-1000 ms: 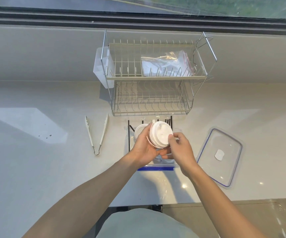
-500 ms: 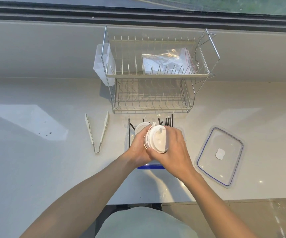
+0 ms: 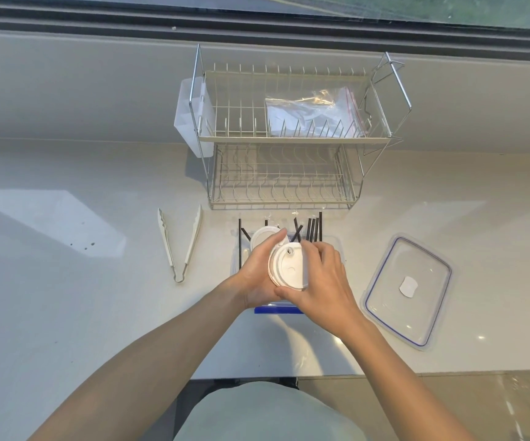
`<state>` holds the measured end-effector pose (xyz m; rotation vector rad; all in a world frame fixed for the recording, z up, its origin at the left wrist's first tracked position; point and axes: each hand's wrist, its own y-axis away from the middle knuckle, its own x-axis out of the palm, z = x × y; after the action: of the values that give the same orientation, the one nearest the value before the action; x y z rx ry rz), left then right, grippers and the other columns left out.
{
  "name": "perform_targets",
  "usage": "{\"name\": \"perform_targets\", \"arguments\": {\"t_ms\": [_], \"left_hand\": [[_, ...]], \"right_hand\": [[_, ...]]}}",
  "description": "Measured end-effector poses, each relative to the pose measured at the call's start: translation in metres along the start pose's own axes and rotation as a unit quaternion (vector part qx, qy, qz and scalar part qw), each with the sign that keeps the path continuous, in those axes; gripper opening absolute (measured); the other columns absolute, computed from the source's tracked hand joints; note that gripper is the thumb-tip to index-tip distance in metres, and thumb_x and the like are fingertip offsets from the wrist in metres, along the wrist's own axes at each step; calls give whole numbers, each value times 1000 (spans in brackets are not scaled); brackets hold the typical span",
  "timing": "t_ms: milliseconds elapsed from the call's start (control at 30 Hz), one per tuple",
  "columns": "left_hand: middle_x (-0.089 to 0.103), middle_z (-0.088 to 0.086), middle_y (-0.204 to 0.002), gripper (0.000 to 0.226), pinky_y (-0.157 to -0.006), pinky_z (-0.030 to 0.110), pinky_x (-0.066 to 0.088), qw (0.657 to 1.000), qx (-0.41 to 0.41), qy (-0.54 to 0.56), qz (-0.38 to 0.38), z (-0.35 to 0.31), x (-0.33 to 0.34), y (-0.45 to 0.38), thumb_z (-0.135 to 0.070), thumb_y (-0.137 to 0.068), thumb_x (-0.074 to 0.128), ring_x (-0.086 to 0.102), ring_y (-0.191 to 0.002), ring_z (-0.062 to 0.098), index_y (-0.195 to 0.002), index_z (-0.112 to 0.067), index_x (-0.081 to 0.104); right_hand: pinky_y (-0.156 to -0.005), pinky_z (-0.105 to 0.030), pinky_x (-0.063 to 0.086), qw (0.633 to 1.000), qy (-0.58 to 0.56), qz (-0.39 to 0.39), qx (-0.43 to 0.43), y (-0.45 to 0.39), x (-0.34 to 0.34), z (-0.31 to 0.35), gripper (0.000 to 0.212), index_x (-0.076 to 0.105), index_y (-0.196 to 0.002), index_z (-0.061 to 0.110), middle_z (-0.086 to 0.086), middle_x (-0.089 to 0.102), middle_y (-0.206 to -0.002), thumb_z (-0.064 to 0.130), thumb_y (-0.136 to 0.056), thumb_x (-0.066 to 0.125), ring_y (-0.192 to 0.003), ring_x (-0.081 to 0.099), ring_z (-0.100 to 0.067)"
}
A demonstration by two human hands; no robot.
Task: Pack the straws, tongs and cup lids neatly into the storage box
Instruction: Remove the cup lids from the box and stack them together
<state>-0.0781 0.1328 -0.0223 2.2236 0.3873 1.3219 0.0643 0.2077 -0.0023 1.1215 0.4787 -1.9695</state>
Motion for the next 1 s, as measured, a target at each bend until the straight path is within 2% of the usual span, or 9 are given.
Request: {"name": "perform_targets", "arguments": {"t_ms": [133,367,467,567,633,700,833,900,1000], "left_hand": [[76,9,-106,46,-82,41,59,1000,2,-28,-9,0,0,2,-54,-83,75,74,-97,27,-112,-18,78],[71,11,-111,34,-78,40,59,998,31,-52,-20,1,-3,5,-34,-86,71,72,-98,25,-116,-16,73],[71,15,-117,35,-87,45,58,994,58,-85,-33,6,-9,3,-19,-92,72,71,-107,29,-126,-10,70],[72,23,-116,34,-78,41,62,981,87,-132,-114,6,-15,3,-2,-91,71,72,-100,32,-124,-2,69],[74,22,-115,32,-70,39,63,969,108,-131,-179,2,-20,5,-1,-89,73,74,-94,29,-120,-5,70],[76,16,-111,34,-68,36,65,959,124,-124,-222,-1,-25,6,-4,-87,77,74,-92,25,-120,-8,70],[73,16,-122,41,-84,42,63,944,150,-122,-269,-2,-30,8,-9,-87,79,71,-106,30,-127,-9,68],[71,17,-125,42,-86,44,62,942,152,-105,-279,-2,-32,9,-6,-89,74,69,-110,33,-130,-8,65],[69,18,-126,41,-86,43,62,946,147,-96,-273,0,-37,10,1,-90,66,67,-110,33,-130,-8,65]], "right_hand": [[-102,-35,46,1000,-5,4,-1,0,5,1,95,30,-143,29,4,35,-135,58,-67,78,-125,37,-18],[-98,-36,48,1000,-7,-9,-9,-4,8,-5,93,31,-143,34,4,41,-134,52,-68,84,-123,45,-20],[-93,-28,46,996,-68,49,35,-5,7,-13,95,28,-145,41,12,36,-126,62,-69,81,-121,43,-9],[-89,-22,44,979,-164,83,88,-13,0,-31,89,40,-150,33,14,44,-132,65,-76,75,-109,52,2],[-83,-27,48,986,-111,43,119,-20,-5,-50,60,52,-143,19,3,56,-133,46,-93,69,-101,62,-9],[-82,-34,48,989,12,71,130,-27,-4,-66,37,61,-131,11,-9,63,-127,30,-100,63,-100,65,-24],[-88,-40,51,969,90,195,124,-35,13,-73,39,56,-132,6,-16,61,-125,23,-98,64,-110,63,-36],[-85,-41,52,962,120,213,124,-38,22,-71,37,54,-129,6,-17,58,-124,23,-97,62,-107,64,-38],[-73,-39,48,963,128,201,125,-40,26,-70,21,53,-111,10,-14,61,-111,20,-95,61,-95,64,-37]]}}
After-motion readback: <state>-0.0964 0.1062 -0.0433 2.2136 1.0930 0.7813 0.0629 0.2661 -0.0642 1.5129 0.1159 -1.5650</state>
